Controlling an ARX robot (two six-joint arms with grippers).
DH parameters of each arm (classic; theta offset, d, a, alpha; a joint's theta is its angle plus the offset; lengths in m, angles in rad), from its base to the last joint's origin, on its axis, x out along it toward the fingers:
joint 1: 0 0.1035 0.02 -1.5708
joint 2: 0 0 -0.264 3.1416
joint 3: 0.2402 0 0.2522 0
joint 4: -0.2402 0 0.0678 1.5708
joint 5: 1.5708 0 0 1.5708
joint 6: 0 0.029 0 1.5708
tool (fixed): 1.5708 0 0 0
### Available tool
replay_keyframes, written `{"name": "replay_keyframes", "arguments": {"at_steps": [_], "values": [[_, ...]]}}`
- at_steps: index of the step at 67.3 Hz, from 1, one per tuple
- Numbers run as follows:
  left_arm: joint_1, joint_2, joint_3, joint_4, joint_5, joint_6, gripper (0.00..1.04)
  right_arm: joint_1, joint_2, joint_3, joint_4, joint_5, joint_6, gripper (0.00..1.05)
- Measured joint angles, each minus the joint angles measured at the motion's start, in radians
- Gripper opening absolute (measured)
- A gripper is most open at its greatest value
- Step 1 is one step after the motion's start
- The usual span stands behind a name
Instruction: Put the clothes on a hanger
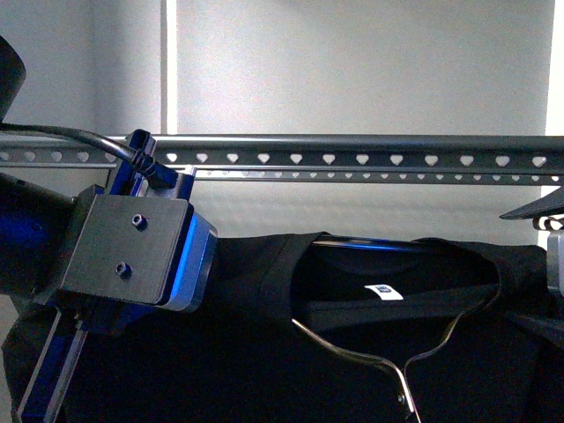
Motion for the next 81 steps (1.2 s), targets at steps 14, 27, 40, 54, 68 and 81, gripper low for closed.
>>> {"name": "replay_keyframes", "arguments": {"at_steps": [14, 27, 40, 54, 68, 81], "values": [[0.0, 0.0, 0.0, 0.0, 0.0, 0.0, 0.05, 0.024, 0.05, 0.074, -0.017, 0.062, 0.037, 0.67], [0.001, 0.0, 0.0, 0.0, -0.003, 0.0, 0.05, 0.053, 0.065, 0.098, -0.01, 0.091, 0.087, 0.39], [0.003, 0.0, 0.005, 0.006, 0.005, -0.012, 0.18, 0.061, 0.063, 0.086, 0.024, 0.084, 0.109, 0.11], [0.0, 0.0, 0.012, 0.006, 0.015, -0.001, 0.56, 0.045, 0.031, 0.037, 0.009, 0.054, 0.162, 0.1], [0.0, 0.0, 0.014, 0.006, 0.016, -0.001, 0.93, -0.005, -0.033, 0.03, -0.202, 0.025, 0.25, 0.1], [0.0, 0.0, 0.014, 0.007, 0.016, 0.0, 0.98, -0.058, -0.064, 0.017, -0.43, 0.023, 0.167, 0.09]]}}
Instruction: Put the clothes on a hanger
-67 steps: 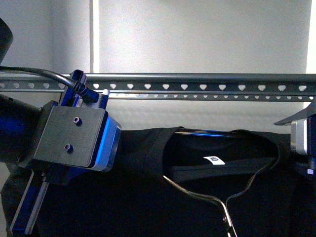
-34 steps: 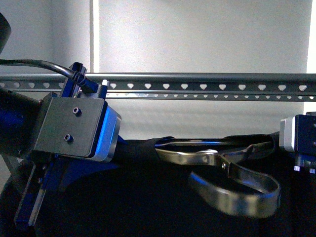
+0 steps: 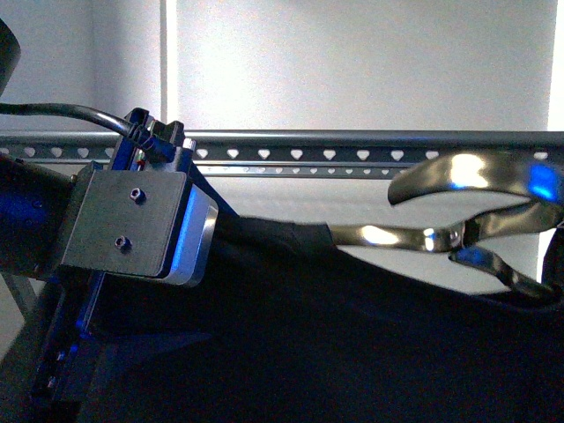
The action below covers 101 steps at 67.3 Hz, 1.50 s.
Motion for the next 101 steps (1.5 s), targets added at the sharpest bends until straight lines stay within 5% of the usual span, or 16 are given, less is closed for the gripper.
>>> {"name": "replay_keyframes", "arguments": {"at_steps": [11, 21, 30, 36, 46, 55, 85, 91, 101], "values": [[0.0, 0.0, 0.0, 0.0, 0.0, 0.0, 0.98, -0.064, -0.016, -0.031, -0.28, 0.055, -0.209, 0.09], [0.0, 0.0, 0.0, 0.003, -0.001, -0.002, 0.98, -0.09, -0.021, -0.032, -0.367, 0.044, -0.188, 0.09], [0.013, 0.022, -0.1, 0.514, -0.182, -0.56, 0.98, -0.107, -0.048, 0.013, -0.414, 0.013, 0.045, 0.09], [0.05, 0.035, -0.084, 0.705, -0.314, -1.023, 0.98, -0.119, -0.093, 0.056, -0.459, -0.027, 0.246, 0.07], [0.127, 0.036, 0.004, 0.674, -0.548, -1.639, 0.98, -0.142, -0.153, 0.119, -0.554, -0.023, 0.561, 0.07], [0.183, 0.036, 0.024, 0.607, -0.588, -1.865, 0.98, -0.152, -0.159, 0.161, -0.578, -0.068, 0.79, 0.07], [0.15, -0.076, -0.069, 0.665, -0.454, -1.915, 0.97, -0.114, -0.005, 0.42, -0.506, 0.023, 1.421, 0.07], [0.116, -0.159, -0.1, 0.405, -0.64, -1.807, 0.82, -0.098, 0.037, 0.467, -0.502, 0.062, 1.482, 0.07], [0.099, -0.341, -0.35, 0.377, -0.689, -1.732, 0.53, -0.078, 0.108, 0.551, -0.488, 0.122, 1.543, 0.07]]}}
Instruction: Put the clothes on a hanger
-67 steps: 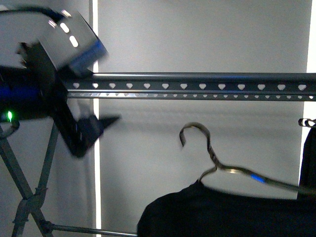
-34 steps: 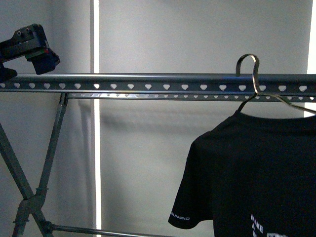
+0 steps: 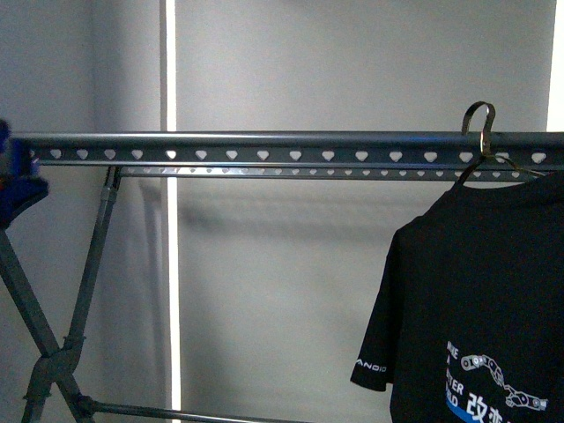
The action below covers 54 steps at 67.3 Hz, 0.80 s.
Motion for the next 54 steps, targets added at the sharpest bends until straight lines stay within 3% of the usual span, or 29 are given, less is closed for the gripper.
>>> {"name": "replay_keyframes", "arguments": {"at_steps": [19, 32, 38, 45, 54], "values": [[-0.023, -0.239, -0.348, 0.106, -0.03, 0.02, 0.02, 0.022, 0.076, 0.113, -0.006, 0.093, 0.075, 0.07], [-0.021, -0.346, -0.498, 0.134, -0.025, 0.023, 0.04, 0.034, 0.102, 0.118, -0.009, 0.129, 0.066, 0.07], [0.018, -0.391, -0.535, 0.131, 0.04, 0.024, 0.04, 0.037, 0.102, 0.08, 0.023, 0.143, 0.057, 0.07], [0.068, -0.447, -0.573, 0.118, 0.061, 0.025, 0.04, 0.043, 0.098, -0.008, 0.077, 0.162, 0.045, 0.07], [0.07, -0.532, -0.622, 0.079, 0.066, 0.026, 0.04, 0.051, 0.055, -0.158, 0.203, 0.201, -0.005, 0.07]]}}
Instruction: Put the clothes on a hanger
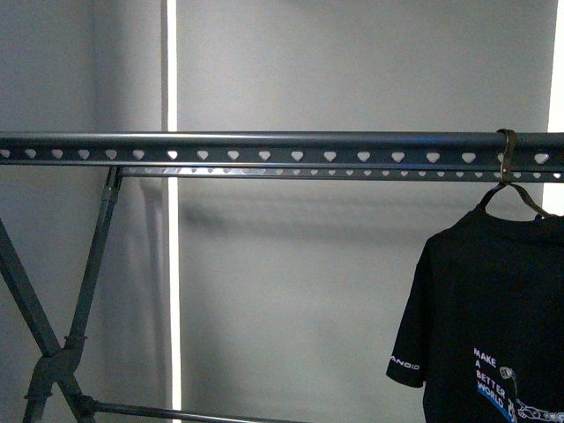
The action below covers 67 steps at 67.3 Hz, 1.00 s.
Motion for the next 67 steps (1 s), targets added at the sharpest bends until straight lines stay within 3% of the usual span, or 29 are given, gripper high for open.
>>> {"name": "replay_keyframes", "arguments": {"at_steps": [3, 11, 23, 31, 38, 45, 50, 54, 61, 67], "values": [[0.0, -0.019, -0.008, -0.011, 0.0, 0.0, 0.04, 0.0, -0.016, -0.028, 0.034, 0.012, -0.008, 0.08], [0.0, -0.072, -0.027, -0.042, 0.0, 0.0, 0.04, 0.003, -0.089, -0.164, 0.201, 0.084, -0.052, 0.28], [0.0, -0.147, -0.049, -0.096, 0.0, 0.0, 0.04, -0.009, -0.32, -0.457, 0.592, 0.147, -0.061, 0.61], [0.0, -0.189, -0.071, -0.106, 0.0, 0.0, 0.04, -0.043, -0.561, -0.63, 0.668, 0.126, -0.023, 0.82], [0.0, -0.223, -0.077, -0.123, 0.0, 0.0, 0.04, -0.074, -0.784, -0.76, 0.642, 0.115, 0.003, 0.99], [0.0, -0.268, -0.077, -0.164, 0.0, 0.0, 0.04, -0.098, -1.029, -0.866, 0.519, 0.086, -0.018, 0.94], [0.0, -0.298, -0.077, -0.194, 0.001, 0.0, 0.04, -0.116, -1.238, -0.89, 0.217, 0.068, -0.114, 0.78], [0.0, -0.315, -0.077, -0.214, 0.002, 0.0, 0.04, -0.097, -1.369, -0.96, 0.107, 0.104, -0.145, 0.68], [0.0, -0.358, -0.077, -0.254, 0.001, 0.0, 0.04, 0.113, -1.519, -1.132, 0.11, 0.349, -0.175, 0.43], [0.0, -0.383, -0.077, -0.28, 0.003, 0.001, 0.04, 0.214, -1.552, -1.192, 0.115, 0.402, -0.182, 0.25]]}}
